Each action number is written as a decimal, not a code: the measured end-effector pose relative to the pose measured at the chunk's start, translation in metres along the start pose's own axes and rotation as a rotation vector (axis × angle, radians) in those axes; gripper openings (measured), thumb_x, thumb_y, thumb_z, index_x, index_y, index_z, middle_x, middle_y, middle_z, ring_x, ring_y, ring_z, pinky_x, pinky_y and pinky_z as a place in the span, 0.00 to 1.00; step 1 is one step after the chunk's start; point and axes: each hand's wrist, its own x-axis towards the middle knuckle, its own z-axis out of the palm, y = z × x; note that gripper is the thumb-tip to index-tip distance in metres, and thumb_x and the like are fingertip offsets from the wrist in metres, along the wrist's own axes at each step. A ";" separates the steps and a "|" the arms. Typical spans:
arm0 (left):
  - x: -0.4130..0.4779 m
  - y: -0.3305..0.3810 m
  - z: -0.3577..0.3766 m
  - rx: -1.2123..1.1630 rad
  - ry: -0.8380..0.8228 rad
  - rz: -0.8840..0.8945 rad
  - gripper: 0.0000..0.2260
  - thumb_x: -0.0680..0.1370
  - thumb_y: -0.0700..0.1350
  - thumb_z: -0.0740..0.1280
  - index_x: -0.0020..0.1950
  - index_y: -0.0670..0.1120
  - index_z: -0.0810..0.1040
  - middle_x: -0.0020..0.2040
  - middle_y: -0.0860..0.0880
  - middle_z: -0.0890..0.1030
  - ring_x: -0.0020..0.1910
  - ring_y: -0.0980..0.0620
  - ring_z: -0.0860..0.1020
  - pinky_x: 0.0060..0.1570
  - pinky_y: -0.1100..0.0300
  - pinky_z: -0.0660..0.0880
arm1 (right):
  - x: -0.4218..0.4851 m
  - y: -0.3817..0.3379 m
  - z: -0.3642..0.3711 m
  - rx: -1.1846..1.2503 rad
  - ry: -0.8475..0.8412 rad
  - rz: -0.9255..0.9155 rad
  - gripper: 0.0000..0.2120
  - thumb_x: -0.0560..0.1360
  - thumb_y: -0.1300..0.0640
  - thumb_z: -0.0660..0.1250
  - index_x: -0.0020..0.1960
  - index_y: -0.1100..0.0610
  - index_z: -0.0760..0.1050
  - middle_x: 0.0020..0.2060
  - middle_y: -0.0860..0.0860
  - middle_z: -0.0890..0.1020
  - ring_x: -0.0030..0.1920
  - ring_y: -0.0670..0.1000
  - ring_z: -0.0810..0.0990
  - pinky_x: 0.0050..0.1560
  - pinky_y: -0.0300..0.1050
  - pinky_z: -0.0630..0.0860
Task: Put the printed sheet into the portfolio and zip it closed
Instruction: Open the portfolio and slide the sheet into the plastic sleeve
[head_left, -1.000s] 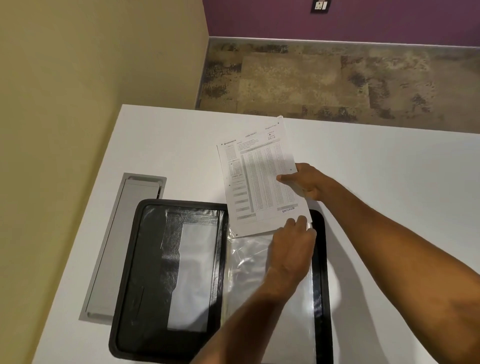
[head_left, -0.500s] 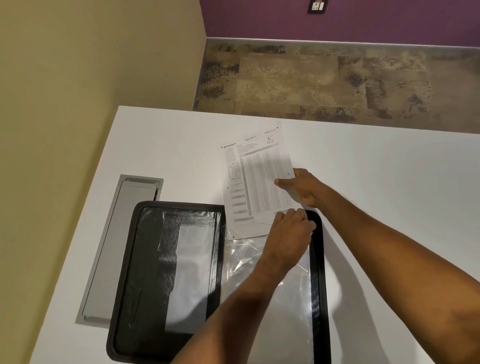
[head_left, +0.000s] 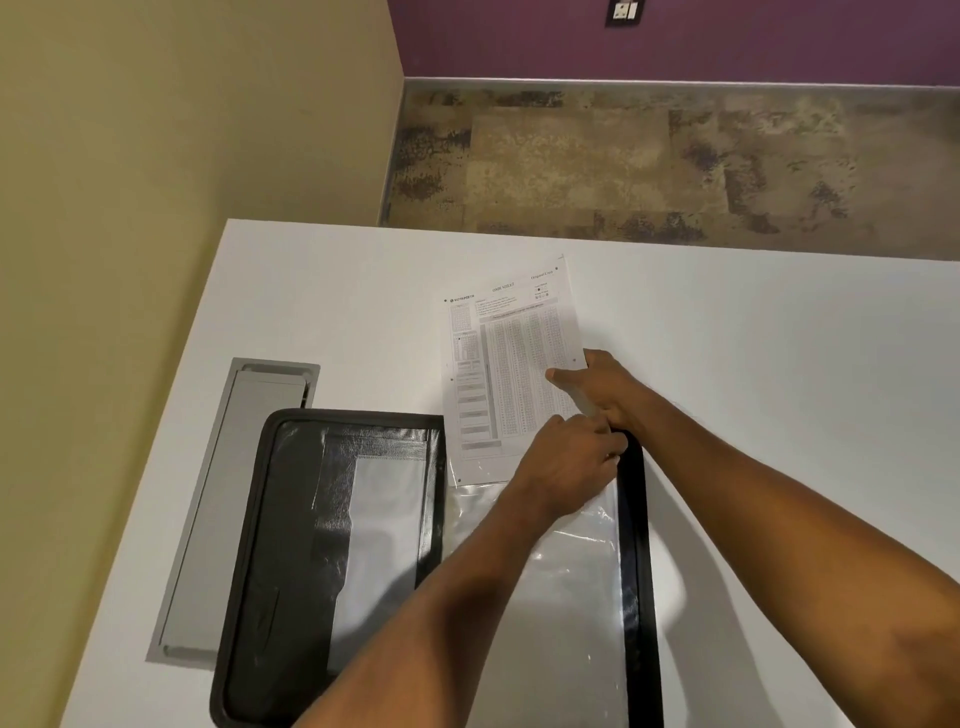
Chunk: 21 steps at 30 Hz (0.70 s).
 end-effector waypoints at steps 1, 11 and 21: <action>0.003 -0.001 -0.001 -0.024 -0.008 -0.031 0.11 0.83 0.44 0.63 0.53 0.46 0.85 0.53 0.48 0.84 0.47 0.47 0.78 0.45 0.54 0.63 | -0.002 0.000 0.000 -0.009 0.006 0.012 0.09 0.76 0.52 0.75 0.55 0.46 0.81 0.48 0.41 0.85 0.51 0.47 0.84 0.47 0.41 0.80; 0.017 0.005 0.005 -0.133 -0.062 -0.374 0.11 0.82 0.42 0.63 0.51 0.43 0.85 0.49 0.46 0.86 0.48 0.45 0.82 0.55 0.49 0.74 | -0.009 -0.005 -0.020 0.061 -0.044 0.082 0.10 0.78 0.49 0.73 0.52 0.56 0.82 0.50 0.51 0.87 0.52 0.54 0.86 0.57 0.52 0.81; 0.034 0.008 0.008 -0.313 -0.026 -0.551 0.07 0.77 0.37 0.70 0.48 0.44 0.87 0.47 0.48 0.88 0.48 0.47 0.85 0.58 0.47 0.79 | -0.013 -0.011 -0.036 -0.169 0.018 -0.025 0.12 0.80 0.61 0.70 0.39 0.51 0.80 0.31 0.42 0.80 0.37 0.45 0.76 0.45 0.39 0.78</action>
